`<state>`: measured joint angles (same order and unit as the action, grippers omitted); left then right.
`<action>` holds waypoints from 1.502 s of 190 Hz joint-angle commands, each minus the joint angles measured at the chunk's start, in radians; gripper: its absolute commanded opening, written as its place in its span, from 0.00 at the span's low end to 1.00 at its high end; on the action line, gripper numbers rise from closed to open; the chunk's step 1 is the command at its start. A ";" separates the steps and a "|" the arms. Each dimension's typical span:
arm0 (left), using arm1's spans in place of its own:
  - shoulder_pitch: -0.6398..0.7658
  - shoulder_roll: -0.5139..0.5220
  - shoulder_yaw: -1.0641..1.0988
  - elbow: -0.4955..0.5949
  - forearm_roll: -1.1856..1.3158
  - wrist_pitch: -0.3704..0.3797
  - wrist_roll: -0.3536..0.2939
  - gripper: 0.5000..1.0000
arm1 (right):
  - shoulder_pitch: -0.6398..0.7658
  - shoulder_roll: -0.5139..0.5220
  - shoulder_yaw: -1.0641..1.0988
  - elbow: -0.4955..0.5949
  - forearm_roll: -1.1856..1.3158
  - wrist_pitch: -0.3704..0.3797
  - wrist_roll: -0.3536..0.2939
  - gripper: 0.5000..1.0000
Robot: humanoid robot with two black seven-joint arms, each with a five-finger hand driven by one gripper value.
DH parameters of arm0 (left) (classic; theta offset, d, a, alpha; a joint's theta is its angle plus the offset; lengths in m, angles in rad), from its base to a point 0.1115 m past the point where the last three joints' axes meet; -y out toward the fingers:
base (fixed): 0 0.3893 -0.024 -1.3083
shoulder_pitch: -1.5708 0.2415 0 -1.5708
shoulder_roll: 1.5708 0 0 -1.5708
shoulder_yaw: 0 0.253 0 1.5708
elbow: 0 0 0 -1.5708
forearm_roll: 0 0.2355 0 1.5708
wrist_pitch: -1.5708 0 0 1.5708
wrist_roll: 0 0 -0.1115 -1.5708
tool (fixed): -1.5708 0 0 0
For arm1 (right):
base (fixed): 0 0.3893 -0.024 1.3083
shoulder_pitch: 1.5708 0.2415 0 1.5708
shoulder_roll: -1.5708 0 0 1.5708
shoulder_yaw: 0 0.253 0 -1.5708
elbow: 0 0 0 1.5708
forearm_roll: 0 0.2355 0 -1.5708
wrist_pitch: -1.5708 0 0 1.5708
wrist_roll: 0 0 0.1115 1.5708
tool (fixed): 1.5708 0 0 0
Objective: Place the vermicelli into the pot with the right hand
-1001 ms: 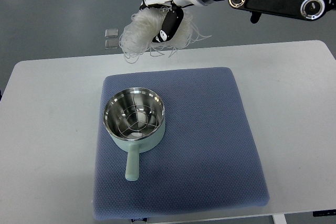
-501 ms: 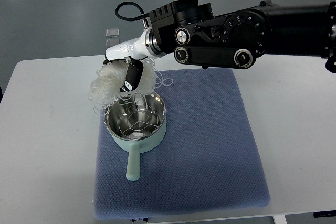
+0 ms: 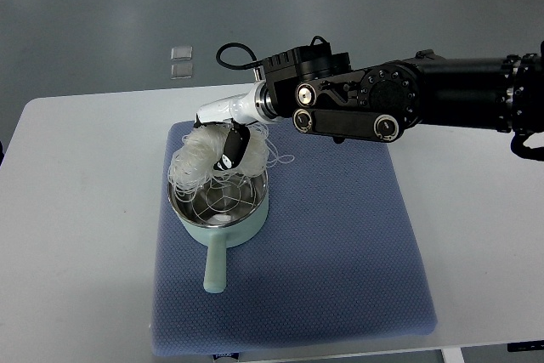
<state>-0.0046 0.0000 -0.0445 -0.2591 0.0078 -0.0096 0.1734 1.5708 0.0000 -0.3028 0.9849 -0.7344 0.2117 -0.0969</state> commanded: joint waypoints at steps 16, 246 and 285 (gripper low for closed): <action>0.000 0.000 0.002 0.000 0.000 0.000 0.000 1.00 | -0.034 0.000 0.013 -0.002 0.001 -0.005 0.003 0.31; 0.000 0.000 0.008 -0.012 0.001 -0.001 0.001 1.00 | -0.877 -0.017 1.501 -0.080 0.316 -0.155 0.332 0.84; 0.000 0.000 0.008 -0.008 0.001 -0.001 0.001 1.00 | -0.930 -0.011 1.507 -0.155 0.497 -0.124 0.335 0.85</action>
<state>-0.0045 0.0000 -0.0365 -0.2693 0.0095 -0.0106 0.1743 0.6550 -0.0135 1.2031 0.8622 -0.3065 0.0740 0.2384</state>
